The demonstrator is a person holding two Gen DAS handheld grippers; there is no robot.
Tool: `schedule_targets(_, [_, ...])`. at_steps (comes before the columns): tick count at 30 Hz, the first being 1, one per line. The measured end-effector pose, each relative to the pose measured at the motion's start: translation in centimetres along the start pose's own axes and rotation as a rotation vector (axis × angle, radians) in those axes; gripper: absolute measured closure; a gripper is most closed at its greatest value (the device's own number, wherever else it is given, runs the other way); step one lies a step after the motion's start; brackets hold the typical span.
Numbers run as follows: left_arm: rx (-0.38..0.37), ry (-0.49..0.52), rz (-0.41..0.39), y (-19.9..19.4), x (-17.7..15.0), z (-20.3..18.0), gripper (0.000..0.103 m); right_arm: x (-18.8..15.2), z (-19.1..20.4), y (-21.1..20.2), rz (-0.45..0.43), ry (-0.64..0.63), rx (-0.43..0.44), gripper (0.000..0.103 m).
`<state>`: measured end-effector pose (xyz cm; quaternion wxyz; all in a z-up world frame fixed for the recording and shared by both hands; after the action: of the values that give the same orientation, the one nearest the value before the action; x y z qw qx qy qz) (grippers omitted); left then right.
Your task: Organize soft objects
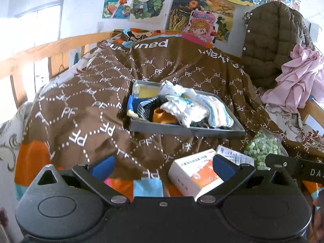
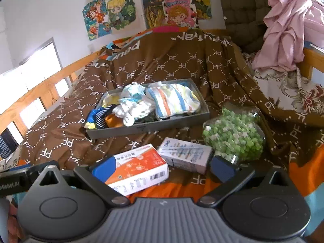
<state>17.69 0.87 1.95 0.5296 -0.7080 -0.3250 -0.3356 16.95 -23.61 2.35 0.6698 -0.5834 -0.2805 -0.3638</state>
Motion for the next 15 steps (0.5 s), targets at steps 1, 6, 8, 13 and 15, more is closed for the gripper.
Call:
schedule_targets(1, [0.001, -0.002, 0.006, 0.0, -0.3, 0.1, 0.001, -0.1, -0.1, 0.0, 0.005, 0.003, -0.003, 0.000])
schedule_targets(6, [0.014, -0.012, 0.024, 0.0, -1.3, 0.7, 0.001, -0.7, -0.4, 0.7, 0.071, 0.027, -0.012, 0.000])
schedule_targets(8, [0.017, -0.017, 0.028, 0.3, -1.4, 0.9, 0.001, -0.9, -0.5, 0.9, 0.089, 0.026, -0.008, 0.000])
schedule_targets(13, [0.011, -0.015, 0.029, 1.1, -1.7, 1.0, 0.001, -1.1, -0.4, 1.6, 0.099, 0.016, 0.007, 0.000])
schedule_targets(15, [0.014, -0.023, 0.039, 1.5, -1.9, 1.1, 0.001, -1.2, -0.3, 2.0, 0.112, 0.014, 0.003, 0.000])
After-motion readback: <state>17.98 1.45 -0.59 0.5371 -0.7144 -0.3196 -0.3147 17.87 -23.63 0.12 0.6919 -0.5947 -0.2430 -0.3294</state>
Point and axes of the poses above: each gripper's, at about its wrist camera, not at the fingertips, and y roughly the way its jaws point, z to its left, x to its top, the point moved 2 cm from there along y, roughly the way its jaws point, and after that the axes turned 4 degrees about -x, right-handed, at the moved point
